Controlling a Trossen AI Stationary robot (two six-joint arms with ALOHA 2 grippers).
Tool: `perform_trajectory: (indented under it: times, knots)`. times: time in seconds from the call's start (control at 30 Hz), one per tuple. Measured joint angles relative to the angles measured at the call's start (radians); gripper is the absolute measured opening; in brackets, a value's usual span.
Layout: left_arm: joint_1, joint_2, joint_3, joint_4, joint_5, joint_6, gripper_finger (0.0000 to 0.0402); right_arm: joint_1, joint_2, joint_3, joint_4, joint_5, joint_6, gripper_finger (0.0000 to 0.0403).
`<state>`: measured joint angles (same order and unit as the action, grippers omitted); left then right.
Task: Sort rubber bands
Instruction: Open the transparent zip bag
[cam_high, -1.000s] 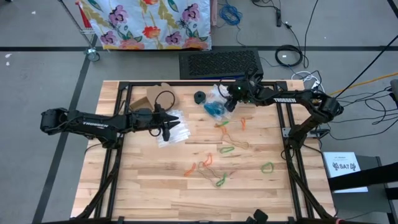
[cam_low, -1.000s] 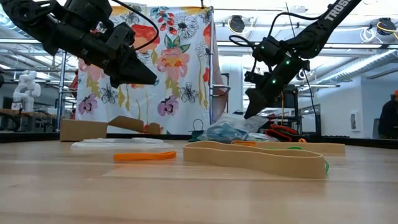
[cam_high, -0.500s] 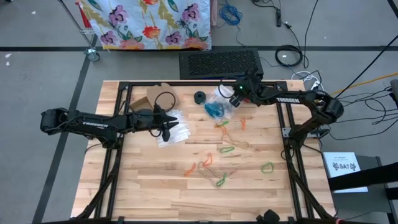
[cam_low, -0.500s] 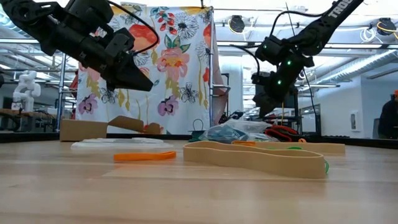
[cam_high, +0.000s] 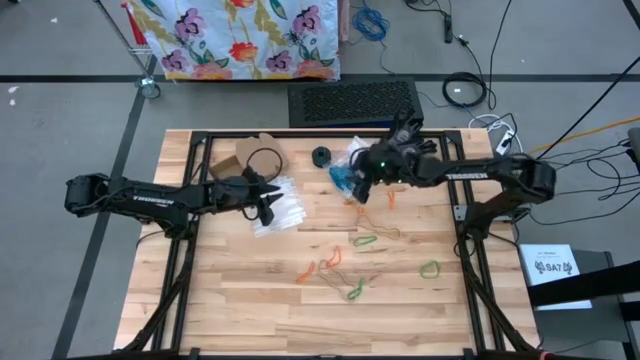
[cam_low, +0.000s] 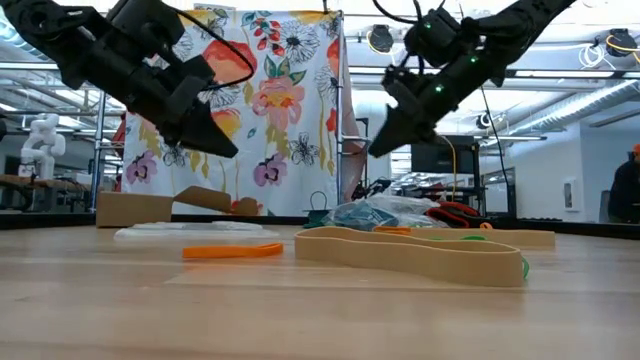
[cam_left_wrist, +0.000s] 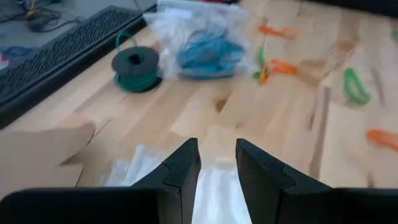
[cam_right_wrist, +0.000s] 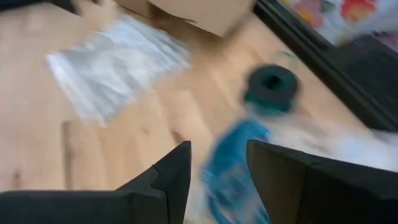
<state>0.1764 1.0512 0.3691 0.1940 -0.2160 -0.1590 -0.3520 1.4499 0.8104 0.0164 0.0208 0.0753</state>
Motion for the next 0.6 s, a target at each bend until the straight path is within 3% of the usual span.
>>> perform_trajectory:
  times: [0.33,0.6]
  knots:
    - [0.000,0.028,0.000,-0.202,-0.071,-0.016,0.0109,0.135,0.134,0.000,0.196,0.000,0.054,0.0146]
    - [0.039,0.140,-0.033,-0.161,-0.078,-0.044,0.0109,0.187,0.184,0.000,0.201,0.002,0.090,0.0146]
